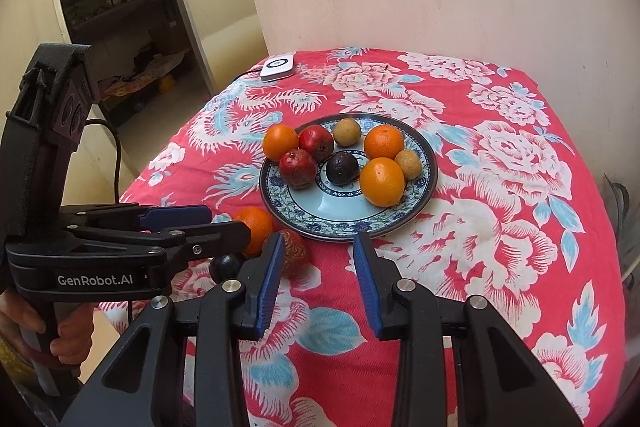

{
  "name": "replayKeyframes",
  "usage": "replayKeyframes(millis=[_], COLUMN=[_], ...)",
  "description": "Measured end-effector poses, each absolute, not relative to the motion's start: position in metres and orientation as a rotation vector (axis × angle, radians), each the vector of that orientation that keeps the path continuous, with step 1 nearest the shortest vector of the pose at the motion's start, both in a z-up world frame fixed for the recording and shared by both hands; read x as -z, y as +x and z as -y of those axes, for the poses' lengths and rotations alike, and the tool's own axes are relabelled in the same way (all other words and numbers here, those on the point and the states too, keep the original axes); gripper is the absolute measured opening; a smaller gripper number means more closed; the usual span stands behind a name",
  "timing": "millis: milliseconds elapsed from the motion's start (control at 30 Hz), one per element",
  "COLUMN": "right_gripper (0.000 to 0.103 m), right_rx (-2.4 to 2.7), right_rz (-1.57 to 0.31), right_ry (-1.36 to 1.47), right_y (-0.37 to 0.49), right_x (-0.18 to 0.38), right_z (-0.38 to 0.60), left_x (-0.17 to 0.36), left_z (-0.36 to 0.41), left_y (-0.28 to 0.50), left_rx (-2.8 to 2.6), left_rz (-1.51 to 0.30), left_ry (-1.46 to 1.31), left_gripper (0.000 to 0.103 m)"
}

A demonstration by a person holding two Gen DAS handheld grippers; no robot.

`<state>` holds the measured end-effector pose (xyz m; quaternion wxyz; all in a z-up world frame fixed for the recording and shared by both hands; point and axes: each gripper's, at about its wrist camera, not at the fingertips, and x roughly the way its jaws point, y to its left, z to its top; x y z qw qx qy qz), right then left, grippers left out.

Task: Organize fruits
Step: 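Move the left tool onto an orange while the right tool reaches the wrinkled brown fruit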

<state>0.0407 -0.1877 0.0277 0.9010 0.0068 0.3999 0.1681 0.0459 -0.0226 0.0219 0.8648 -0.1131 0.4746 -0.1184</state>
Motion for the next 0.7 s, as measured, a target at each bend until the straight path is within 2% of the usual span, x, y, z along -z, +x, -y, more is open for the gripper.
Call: replayKeyframes(millis=[100,167,333,567,700], right_gripper=[0.037,0.037,0.037,0.037,0.037], right_rx=[-0.344,-0.343,-0.342,-0.347,-0.349], right_rz=[-0.831,-0.835,-0.843,-0.843,-0.845], right_ry=[0.019,0.023,0.030,0.030,0.031], right_y=[0.0403,0.0406,0.0412,0.0410,0.0411], right_x=[-0.0268,-0.0259,-0.0239,-0.0239,-0.0231], right_z=[0.1895,0.1905,0.1913,0.1896,0.1889], left_x=[-0.0191,-0.0174,-0.0149,-0.0123,-0.0123], left_z=[0.0227,0.0225,0.0211,0.0218,0.0209], left_y=[0.0484,0.0496,0.0512,0.0537,0.0536], left_rx=[0.255,0.262,0.285,0.303,0.319], left_rz=[-0.999,-1.002,-1.008,-1.011,-1.005], left_ry=[-0.244,-0.251,-0.283,-0.303,-0.319], left_gripper=[0.057,0.049,0.042,0.041,0.036])
